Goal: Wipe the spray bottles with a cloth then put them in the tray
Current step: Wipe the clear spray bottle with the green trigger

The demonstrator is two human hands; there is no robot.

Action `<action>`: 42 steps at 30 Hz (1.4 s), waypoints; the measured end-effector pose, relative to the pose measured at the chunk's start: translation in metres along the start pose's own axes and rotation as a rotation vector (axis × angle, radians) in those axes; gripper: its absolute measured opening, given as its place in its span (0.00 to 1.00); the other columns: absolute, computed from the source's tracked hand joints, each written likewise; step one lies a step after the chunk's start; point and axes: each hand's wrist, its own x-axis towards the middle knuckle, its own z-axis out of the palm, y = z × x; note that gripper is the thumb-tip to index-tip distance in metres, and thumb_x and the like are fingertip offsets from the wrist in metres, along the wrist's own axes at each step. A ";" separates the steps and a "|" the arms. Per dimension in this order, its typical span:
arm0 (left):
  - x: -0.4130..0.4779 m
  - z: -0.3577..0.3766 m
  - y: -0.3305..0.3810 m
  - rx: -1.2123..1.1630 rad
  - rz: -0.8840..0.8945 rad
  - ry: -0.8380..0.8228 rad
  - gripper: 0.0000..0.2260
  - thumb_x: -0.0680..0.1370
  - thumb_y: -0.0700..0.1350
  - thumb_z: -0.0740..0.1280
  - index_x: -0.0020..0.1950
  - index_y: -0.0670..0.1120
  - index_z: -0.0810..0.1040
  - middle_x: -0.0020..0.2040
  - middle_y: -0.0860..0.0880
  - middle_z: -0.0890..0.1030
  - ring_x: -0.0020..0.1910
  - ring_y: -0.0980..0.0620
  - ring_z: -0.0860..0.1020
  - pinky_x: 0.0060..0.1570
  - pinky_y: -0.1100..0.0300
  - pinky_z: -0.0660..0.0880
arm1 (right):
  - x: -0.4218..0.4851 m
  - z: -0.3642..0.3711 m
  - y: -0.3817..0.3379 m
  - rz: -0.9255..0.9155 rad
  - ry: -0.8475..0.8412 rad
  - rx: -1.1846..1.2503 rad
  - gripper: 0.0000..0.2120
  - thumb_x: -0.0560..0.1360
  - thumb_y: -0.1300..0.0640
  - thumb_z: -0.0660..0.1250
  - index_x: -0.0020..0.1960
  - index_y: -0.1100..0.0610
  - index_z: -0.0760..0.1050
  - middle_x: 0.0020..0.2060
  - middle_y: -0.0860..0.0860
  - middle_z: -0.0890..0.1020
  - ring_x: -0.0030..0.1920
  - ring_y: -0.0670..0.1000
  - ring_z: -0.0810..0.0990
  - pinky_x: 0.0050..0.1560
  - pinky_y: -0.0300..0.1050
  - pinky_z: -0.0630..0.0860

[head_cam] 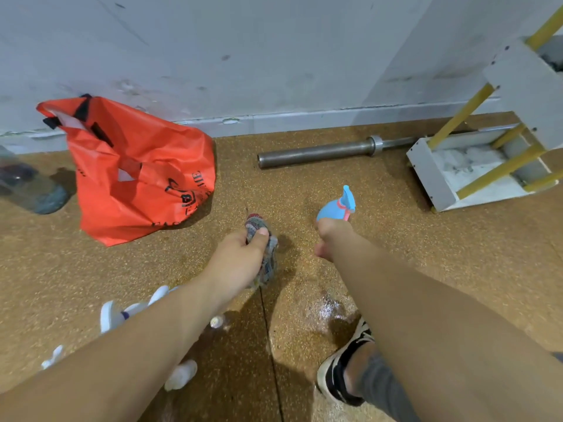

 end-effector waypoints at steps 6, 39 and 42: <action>-0.040 -0.034 -0.003 0.085 0.059 0.094 0.15 0.87 0.53 0.59 0.59 0.45 0.79 0.42 0.52 0.79 0.47 0.48 0.81 0.40 0.59 0.71 | -0.059 0.035 0.032 -0.153 -0.244 -0.432 0.18 0.81 0.59 0.66 0.69 0.60 0.71 0.48 0.54 0.79 0.42 0.50 0.78 0.39 0.42 0.77; -0.115 -0.226 -0.155 0.759 -0.387 0.272 0.11 0.76 0.44 0.69 0.57 0.44 0.74 0.47 0.45 0.78 0.44 0.46 0.79 0.38 0.56 0.76 | -0.187 0.182 0.210 -0.704 -0.683 -1.078 0.23 0.73 0.42 0.73 0.30 0.51 0.65 0.21 0.46 0.67 0.27 0.52 0.69 0.30 0.48 0.65; -0.117 -0.224 -0.162 0.756 -0.347 0.279 0.14 0.76 0.49 0.72 0.56 0.45 0.74 0.48 0.45 0.79 0.45 0.45 0.79 0.40 0.56 0.77 | -0.180 0.189 0.225 -0.673 -0.679 -1.022 0.22 0.75 0.46 0.69 0.29 0.52 0.64 0.22 0.46 0.66 0.28 0.53 0.67 0.32 0.48 0.64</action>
